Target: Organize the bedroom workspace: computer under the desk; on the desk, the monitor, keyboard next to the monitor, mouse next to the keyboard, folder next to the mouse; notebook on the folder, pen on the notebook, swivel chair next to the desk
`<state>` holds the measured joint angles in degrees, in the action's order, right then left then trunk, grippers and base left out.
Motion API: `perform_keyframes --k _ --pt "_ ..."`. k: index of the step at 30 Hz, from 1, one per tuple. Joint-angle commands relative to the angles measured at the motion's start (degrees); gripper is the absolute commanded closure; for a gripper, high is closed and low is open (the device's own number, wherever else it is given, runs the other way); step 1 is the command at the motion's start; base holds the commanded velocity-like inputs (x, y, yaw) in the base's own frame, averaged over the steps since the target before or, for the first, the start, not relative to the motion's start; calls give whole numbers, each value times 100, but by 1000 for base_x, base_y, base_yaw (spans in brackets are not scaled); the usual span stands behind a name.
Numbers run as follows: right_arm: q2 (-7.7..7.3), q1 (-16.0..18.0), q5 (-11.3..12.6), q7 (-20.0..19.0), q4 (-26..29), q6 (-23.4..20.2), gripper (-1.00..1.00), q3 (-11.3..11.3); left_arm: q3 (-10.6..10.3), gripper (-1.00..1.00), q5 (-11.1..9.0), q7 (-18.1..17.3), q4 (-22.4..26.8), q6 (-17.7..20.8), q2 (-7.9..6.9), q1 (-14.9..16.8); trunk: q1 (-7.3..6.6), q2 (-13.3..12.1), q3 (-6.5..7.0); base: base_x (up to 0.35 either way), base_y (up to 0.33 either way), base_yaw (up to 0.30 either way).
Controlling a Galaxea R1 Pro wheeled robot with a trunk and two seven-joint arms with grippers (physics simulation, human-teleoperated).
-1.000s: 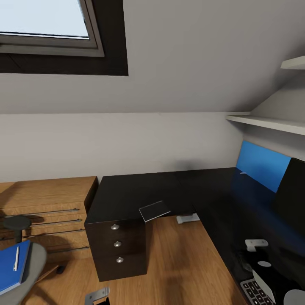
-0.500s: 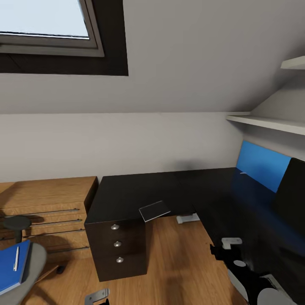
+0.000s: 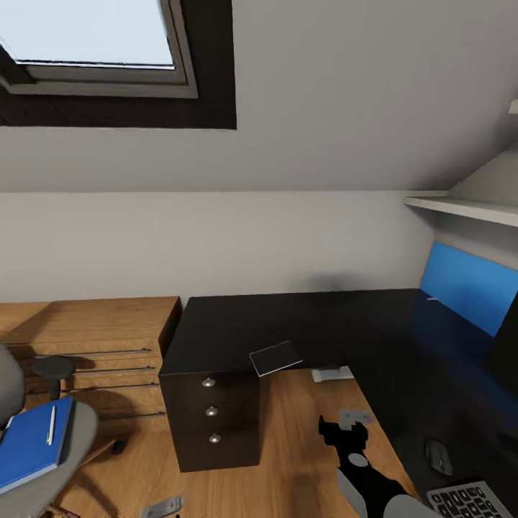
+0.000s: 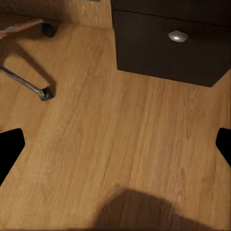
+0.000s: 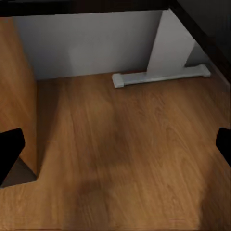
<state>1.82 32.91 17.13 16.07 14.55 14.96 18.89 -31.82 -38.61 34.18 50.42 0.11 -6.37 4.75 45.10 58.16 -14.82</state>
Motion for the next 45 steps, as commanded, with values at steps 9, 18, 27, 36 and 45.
perform_keyframes --k 9,18,27,36,45 --pt "508 -35 71 45 -1229 948 -100 36 22 -100 -65 53 -838 -26 -13 9 1 6 -7 0 0 275" --pt "540 -570 100 14 -1578 1352 -100 13 -40 -100 -45 29 -2372 -1369 227 9 1 6 -7 0 0 279" --pt "518 -786 79 -40 -1585 1458 -100 8 -50 -100 -13 -31 -2692 -1545 344 9 1 6 -7 0 0 114" --pt "496 -900 73 -82 -1570 1570 -100 10 -42 -100 -10 -82 -2643 -1661 477 8 1 6 -7 0 0 5" --pt "411 -900 55 -70 -1564 1562 -100 20 -46 -100 -6 -7 -2601 -1531 555 -8 1 6 -7 0 0 0"
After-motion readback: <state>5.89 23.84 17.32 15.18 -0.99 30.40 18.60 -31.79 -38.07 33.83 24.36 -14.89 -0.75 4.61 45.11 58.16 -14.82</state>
